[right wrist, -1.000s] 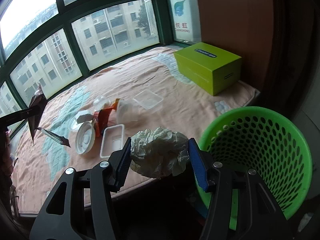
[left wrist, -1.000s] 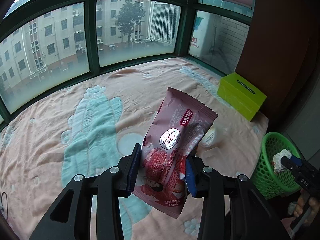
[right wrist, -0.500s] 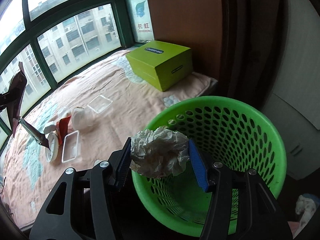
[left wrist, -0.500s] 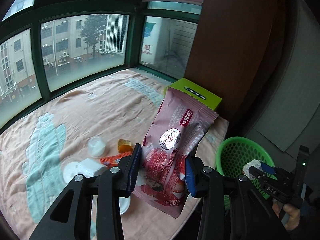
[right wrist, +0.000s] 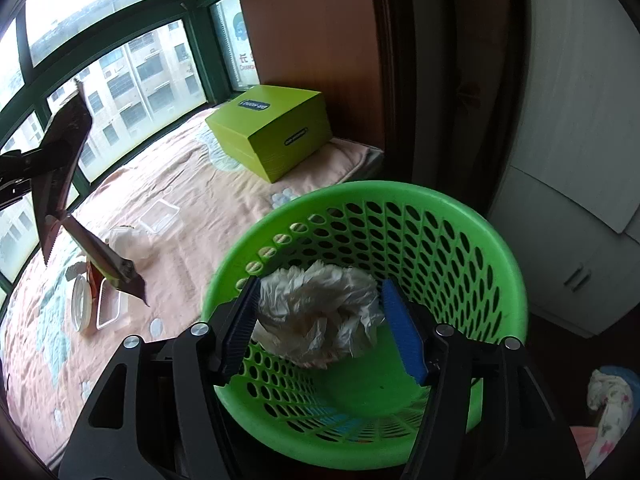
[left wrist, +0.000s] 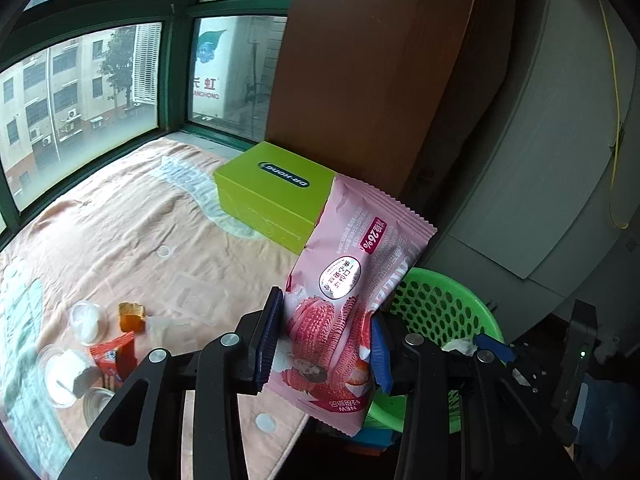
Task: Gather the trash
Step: 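Grasp the pink snack wrapper with the left tool while the right tool carries the tissue to the basket, then open the right tool over the green basket while the left tool drops the pink wrapper in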
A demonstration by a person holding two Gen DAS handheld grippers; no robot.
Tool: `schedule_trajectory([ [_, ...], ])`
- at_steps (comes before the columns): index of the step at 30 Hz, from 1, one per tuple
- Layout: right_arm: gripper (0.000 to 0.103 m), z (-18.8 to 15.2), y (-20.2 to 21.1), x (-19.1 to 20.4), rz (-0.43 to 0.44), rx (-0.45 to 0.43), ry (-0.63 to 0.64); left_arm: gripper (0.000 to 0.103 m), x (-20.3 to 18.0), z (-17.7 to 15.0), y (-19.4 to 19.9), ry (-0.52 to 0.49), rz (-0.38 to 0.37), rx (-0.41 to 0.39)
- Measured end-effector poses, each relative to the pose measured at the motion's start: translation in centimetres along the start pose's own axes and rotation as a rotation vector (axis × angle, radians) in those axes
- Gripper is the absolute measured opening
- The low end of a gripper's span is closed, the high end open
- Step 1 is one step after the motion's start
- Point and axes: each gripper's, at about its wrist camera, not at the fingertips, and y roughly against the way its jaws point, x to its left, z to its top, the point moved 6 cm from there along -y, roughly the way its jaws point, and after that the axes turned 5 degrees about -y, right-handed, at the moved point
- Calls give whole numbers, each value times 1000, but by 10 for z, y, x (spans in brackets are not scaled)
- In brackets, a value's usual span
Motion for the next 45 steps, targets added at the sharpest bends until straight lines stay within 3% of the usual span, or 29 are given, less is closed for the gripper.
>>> schedule_trajectory([
  [10,75,3,18,-20,-24,-52,-13,39,-48,6,-41,-40,-84,52],
  [17,77,4,29,-34,-48,-78,-24,45,-72,1,-64,-52,-122,95],
  [26,78,5,34,-49,-62,-90,-54,62,-94,-11,-78,-63,-145,134],
  [28,78,5,35,-51,-64,-90,-59,70,-93,-12,-79,-59,-141,137],
  [37,78,6,37,-41,-47,-95,-48,80,-78,-20,-61,-33,-124,122],
  [45,79,7,29,-6,11,-76,5,83,-30,-32,-31,20,-4,83],
])
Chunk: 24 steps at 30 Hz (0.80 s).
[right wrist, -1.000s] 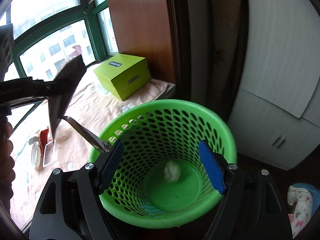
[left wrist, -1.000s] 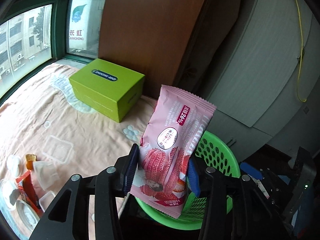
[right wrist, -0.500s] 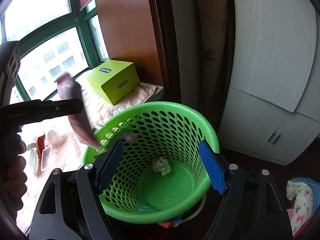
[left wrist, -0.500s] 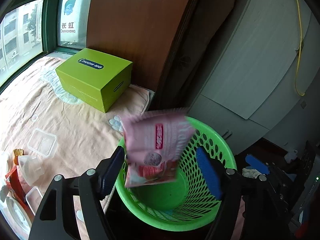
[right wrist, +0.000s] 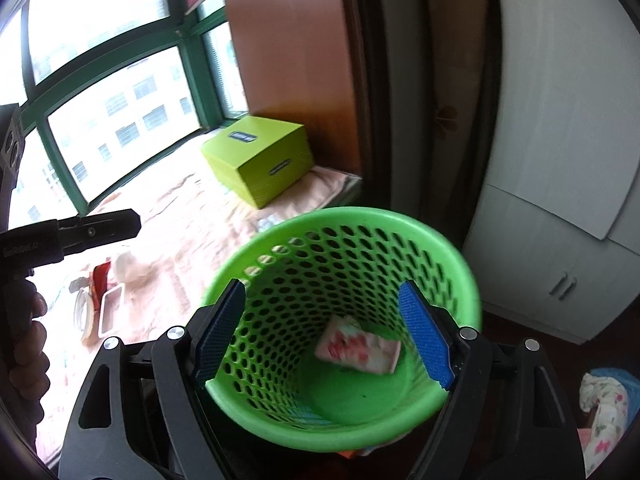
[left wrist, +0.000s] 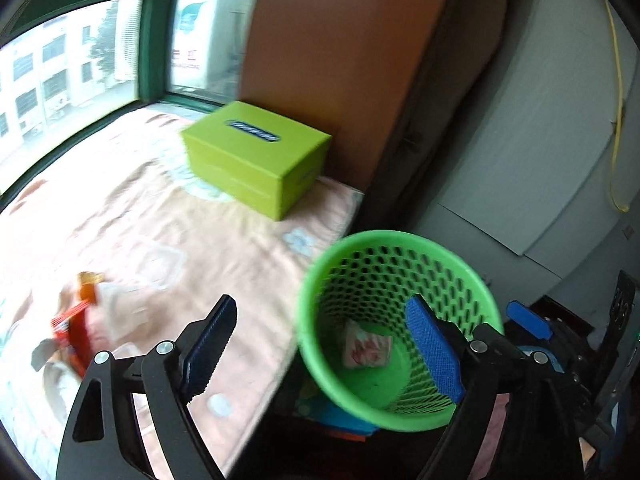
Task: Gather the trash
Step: 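Open the right tool over the green basket while the left tool drops the pink wrapper in, then move both tools back over the table toward the remaining trash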
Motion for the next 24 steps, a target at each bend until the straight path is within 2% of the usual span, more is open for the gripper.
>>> schedule_trajectory([
  [10,83,-1,-16,58,87,31,80,87,96,-32,44,153,181,-20],
  [16,83,-4,-22,93,136,45,128,94,153,-64,62,227,271,5],
  [24,83,-11,-30,130,183,66,183,96,209,-114,61,276,319,82],
])
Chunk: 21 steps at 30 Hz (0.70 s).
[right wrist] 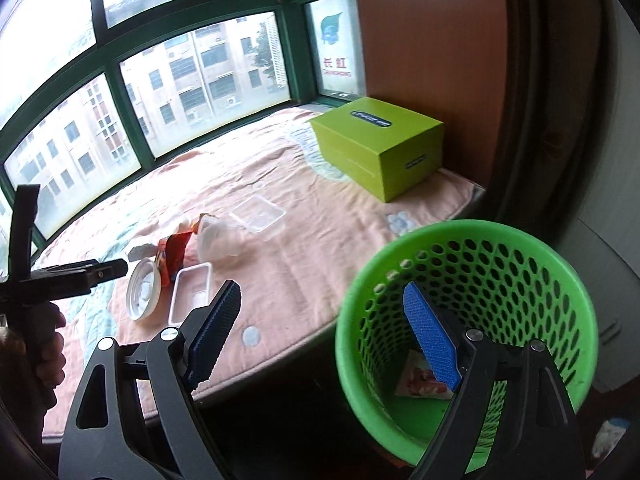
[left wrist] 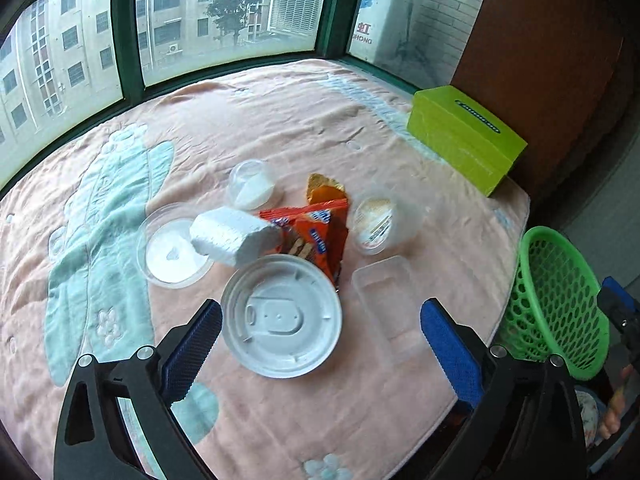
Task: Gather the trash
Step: 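Move both tools back over the table toward the remaining trash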
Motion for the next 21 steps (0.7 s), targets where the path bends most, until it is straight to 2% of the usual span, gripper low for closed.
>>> schedule_trajectory([
  [5,83,-2,-7,12,13,16,10,96,18,-15,-19,13,-22,47],
  [21,83,-13,-29,42,32,72,62,96,16,-28,-50,-71,-61,115],
])
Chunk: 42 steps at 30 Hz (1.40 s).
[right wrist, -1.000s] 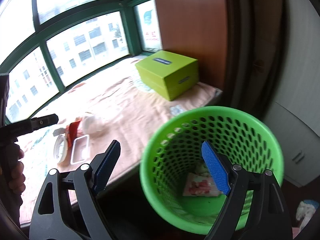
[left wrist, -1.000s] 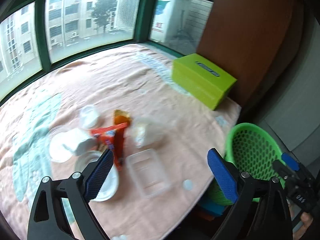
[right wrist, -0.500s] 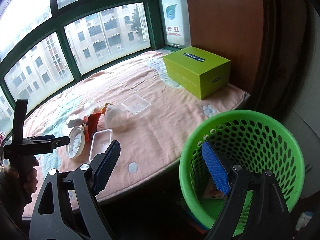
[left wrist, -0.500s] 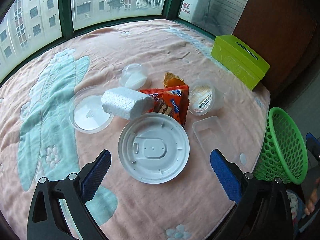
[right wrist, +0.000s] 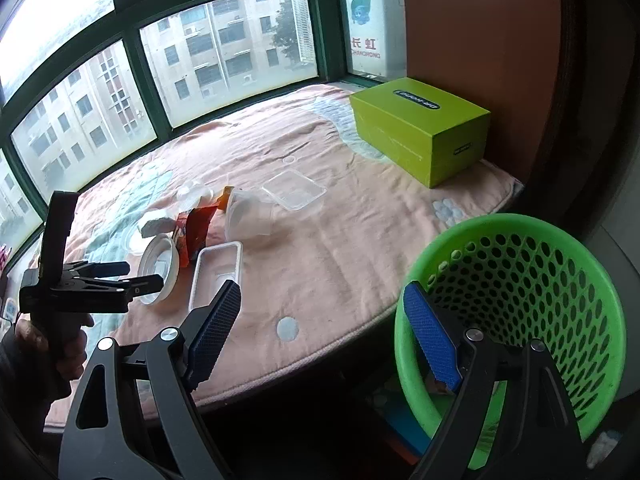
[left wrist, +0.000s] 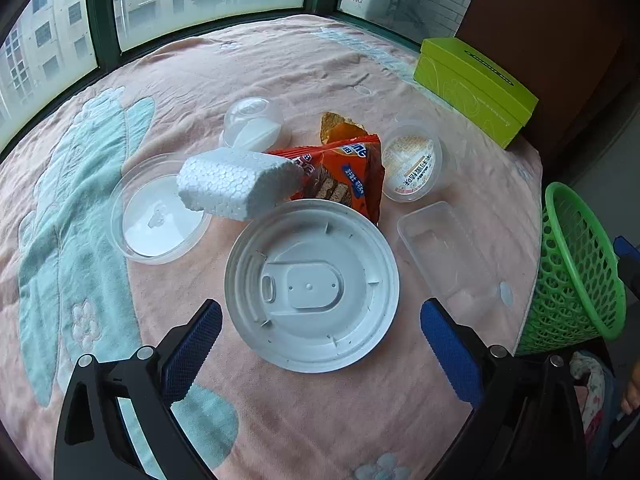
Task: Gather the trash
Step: 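Move both tools back over the table toward the remaining trash, then grasp the white plastic lid with the left tool while the right tool grasps the clear tray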
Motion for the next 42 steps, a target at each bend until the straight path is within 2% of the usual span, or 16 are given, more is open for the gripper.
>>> schedule_trajectory([
  [4,83,1,-5,9,11,7,17,96,-1,0,-5,-25,14,9],
  [13,83,0,-17,27,30,31,55,96,9,-1,-15,12,-38,5],
  [17,83,-2,-23,34,38,43,71,90,11,-2,-11,25,-43,-15],
  [34,82,-17,-71,83,112,135,156,88,31,-12,60,93,-3,-152],
  [42,77,-23,-106,101,110,192,182,88,34,-14,81,115,10,-186],
])
